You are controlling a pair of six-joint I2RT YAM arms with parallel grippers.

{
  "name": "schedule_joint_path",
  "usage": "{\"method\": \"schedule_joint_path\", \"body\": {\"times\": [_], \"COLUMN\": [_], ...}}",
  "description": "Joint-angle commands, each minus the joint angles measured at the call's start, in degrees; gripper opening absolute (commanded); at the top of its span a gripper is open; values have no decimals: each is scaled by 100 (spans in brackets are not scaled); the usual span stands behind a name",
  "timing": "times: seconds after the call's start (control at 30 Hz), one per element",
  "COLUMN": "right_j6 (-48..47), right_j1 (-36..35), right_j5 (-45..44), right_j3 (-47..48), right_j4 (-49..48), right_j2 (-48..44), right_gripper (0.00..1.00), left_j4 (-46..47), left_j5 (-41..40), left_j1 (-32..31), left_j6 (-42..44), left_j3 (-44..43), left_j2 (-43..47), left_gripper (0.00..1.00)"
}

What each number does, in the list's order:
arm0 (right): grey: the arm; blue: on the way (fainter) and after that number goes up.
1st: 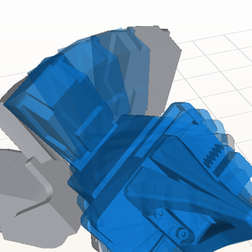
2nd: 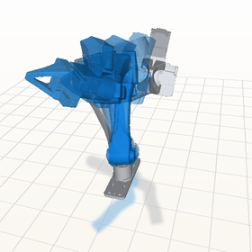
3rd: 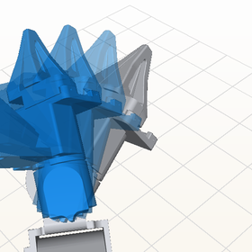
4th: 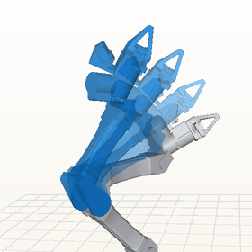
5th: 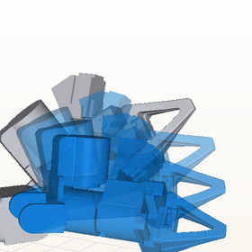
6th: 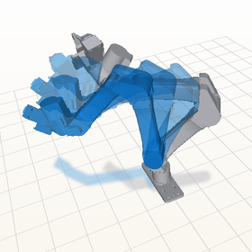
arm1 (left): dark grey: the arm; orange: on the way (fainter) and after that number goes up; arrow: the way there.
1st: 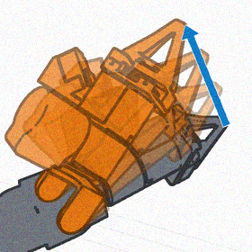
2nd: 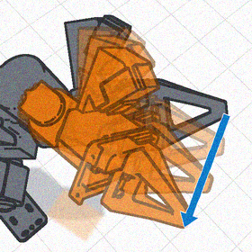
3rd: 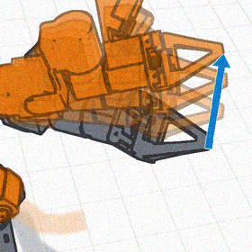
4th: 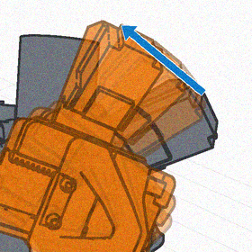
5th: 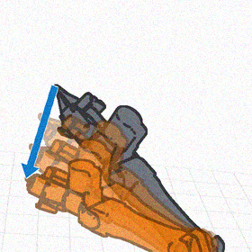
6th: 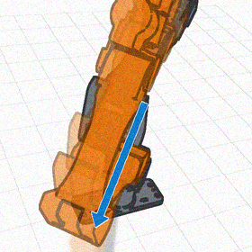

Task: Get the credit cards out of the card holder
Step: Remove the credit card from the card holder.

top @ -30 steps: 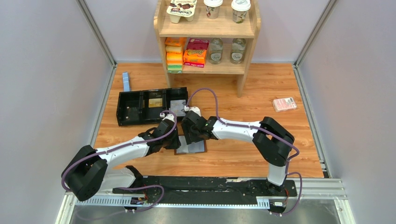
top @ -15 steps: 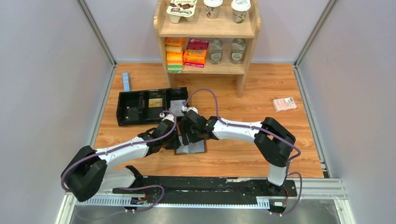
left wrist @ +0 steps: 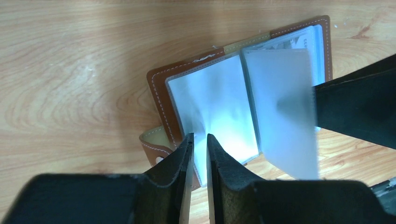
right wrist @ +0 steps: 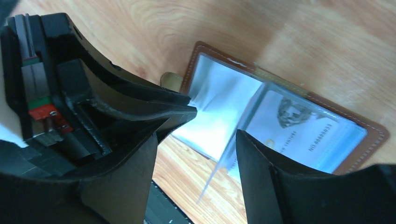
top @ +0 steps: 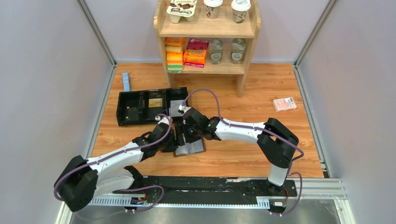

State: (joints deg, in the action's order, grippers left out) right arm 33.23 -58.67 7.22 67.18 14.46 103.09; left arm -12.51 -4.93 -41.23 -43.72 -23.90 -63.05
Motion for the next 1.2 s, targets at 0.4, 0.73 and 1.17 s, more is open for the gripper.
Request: {"method": "schedule_joint_path", "body": {"times": [0.4, 0.73, 1.17], "right_j6": [702, 685, 263], "right_j1": [321, 427, 620], "right_j5": [1106, 948, -282], "right_j3": [-179, -223, -354], "right_j4": [-1112, -989, -75], "right_j2": [870, 801, -210], "right_gripper": [44, 6, 20], "left_j4": [-533, 3, 21], "left_j5": [-544, -140, -17], "left_j1": [-16, -16, 89], "left_j6": [-523, -462, -602], "left_j3": [457, 176, -115], "left_j2": [2244, 1482, -182], "left_gripper": [25, 25, 22]}}
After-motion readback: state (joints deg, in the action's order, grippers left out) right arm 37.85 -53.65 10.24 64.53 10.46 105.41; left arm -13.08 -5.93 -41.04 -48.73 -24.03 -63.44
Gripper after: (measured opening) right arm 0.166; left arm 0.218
